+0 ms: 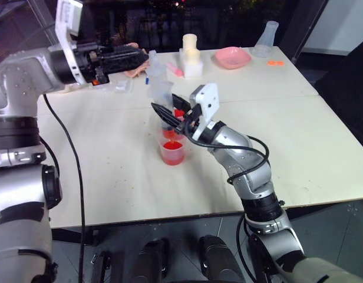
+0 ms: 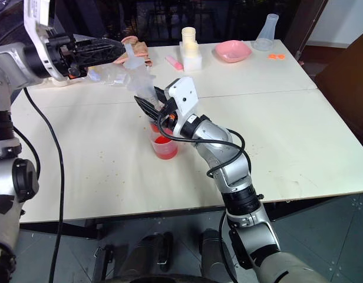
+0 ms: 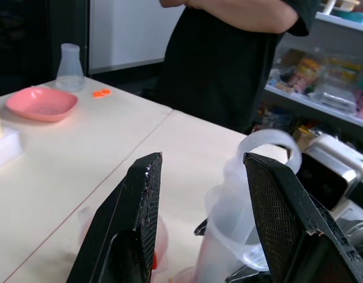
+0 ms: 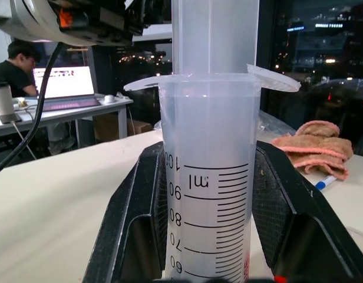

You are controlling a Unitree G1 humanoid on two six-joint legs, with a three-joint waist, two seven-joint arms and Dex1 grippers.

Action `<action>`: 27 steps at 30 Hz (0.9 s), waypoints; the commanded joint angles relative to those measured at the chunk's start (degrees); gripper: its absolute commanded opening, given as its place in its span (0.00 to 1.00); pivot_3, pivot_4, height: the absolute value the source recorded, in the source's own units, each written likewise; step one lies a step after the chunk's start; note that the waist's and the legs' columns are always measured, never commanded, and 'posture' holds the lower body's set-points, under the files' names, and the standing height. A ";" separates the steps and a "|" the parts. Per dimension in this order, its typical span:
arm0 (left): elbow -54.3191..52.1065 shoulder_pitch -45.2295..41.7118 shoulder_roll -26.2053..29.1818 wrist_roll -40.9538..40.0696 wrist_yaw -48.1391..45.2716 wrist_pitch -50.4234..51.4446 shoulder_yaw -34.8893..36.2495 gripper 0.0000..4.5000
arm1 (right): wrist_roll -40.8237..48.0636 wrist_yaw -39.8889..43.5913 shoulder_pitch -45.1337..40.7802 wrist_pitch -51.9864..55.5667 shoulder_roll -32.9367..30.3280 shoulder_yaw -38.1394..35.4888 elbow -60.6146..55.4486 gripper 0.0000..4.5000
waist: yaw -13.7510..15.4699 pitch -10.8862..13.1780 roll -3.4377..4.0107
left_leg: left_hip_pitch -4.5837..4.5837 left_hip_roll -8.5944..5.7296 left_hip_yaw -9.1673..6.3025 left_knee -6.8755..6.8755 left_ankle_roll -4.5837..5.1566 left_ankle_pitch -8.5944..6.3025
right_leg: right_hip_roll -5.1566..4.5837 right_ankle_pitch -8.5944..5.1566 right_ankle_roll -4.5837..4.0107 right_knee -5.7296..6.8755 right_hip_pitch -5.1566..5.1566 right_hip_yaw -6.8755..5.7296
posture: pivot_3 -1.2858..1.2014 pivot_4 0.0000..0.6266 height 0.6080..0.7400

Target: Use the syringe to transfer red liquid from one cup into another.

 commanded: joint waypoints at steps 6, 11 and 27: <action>0.16 -0.39 0.08 -0.22 -3.05 -1.98 -0.48 0.51 | -0.22 -0.03 -0.42 -0.63 0.48 0.09 -2.20 0.30 | 0.05 0.00 0.00 | 0.00 0.00 0.00 0.00 0.00 0.00 | 0.00 0.00 0.00 0.00 0.00 0.00 | 0.52 0.24 1.00; 1.38 -0.58 -1.16 0.54 -3.65 -3.66 -1.58 0.51 | -0.41 0.08 -0.59 -0.54 0.39 0.30 -2.28 0.30 | 0.15 0.00 0.00 | 0.00 0.00 0.00 0.00 0.00 0.00 | -0.01 0.00 0.00 -0.01 0.00 0.00 | 0.52 0.24 1.00; 5.68 -2.89 -7.66 2.90 -3.76 -8.61 -4.42 0.51 | -1.13 0.33 -0.46 0.12 -0.09 0.03 -2.63 0.30 | 0.85 0.00 0.00 | -0.01 -0.02 0.03 0.02 0.01 0.00 | 0.00 0.00 0.00 -0.04 0.02 0.00 | 0.52 0.24 1.00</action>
